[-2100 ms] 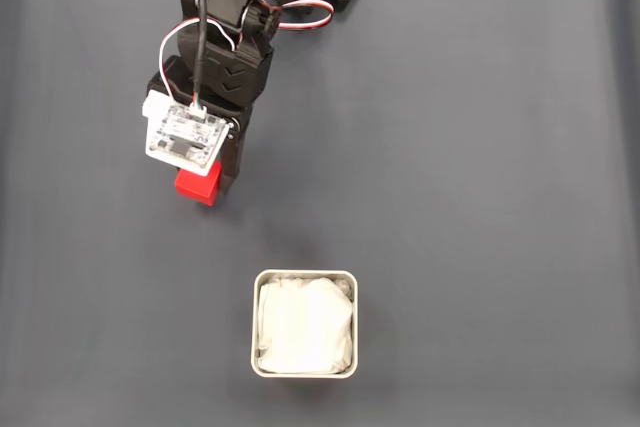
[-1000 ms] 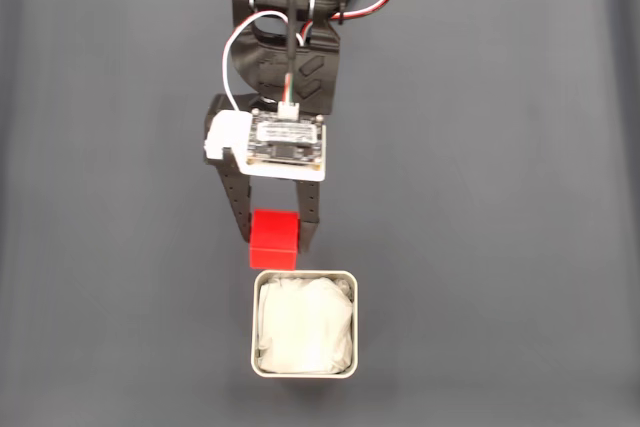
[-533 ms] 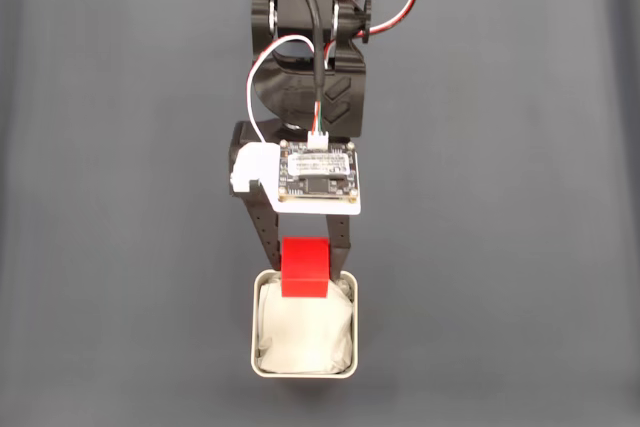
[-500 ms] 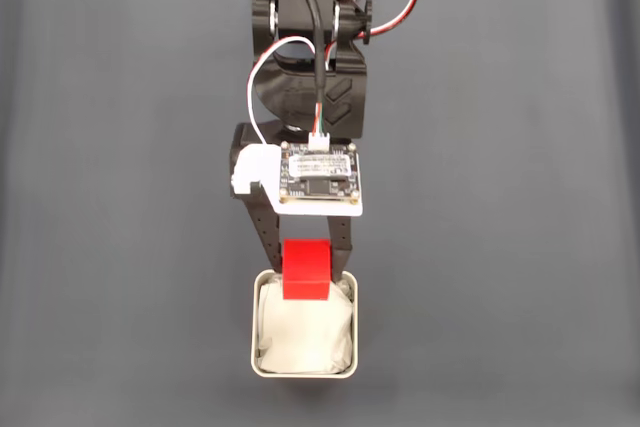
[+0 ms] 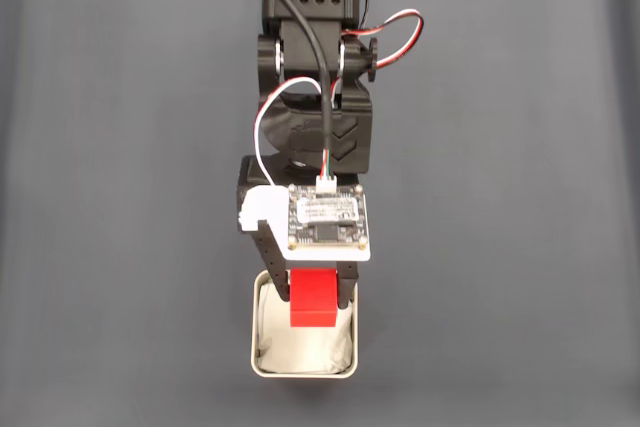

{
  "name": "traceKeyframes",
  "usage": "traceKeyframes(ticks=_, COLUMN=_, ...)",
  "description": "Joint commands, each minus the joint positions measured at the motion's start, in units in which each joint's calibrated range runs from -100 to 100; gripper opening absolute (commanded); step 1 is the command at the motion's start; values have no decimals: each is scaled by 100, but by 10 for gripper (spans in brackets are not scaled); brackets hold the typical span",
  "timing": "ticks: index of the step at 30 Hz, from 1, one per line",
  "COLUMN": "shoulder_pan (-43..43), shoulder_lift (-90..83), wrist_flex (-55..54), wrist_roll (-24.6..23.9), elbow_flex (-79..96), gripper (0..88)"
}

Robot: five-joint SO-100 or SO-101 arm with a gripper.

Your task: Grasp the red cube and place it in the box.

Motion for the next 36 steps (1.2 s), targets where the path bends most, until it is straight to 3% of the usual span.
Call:
traceKeyframes(ticks=1, shoulder_pan=-23, shoulder_lift=15, wrist_flex=-97, wrist_roll=49, elbow_flex=-370, gripper=0)
traceKeyframes(ticks=36, shoulder_pan=140, shoulder_lift=526, wrist_flex=-351, wrist_roll=78, elbow_flex=-507, gripper=0)
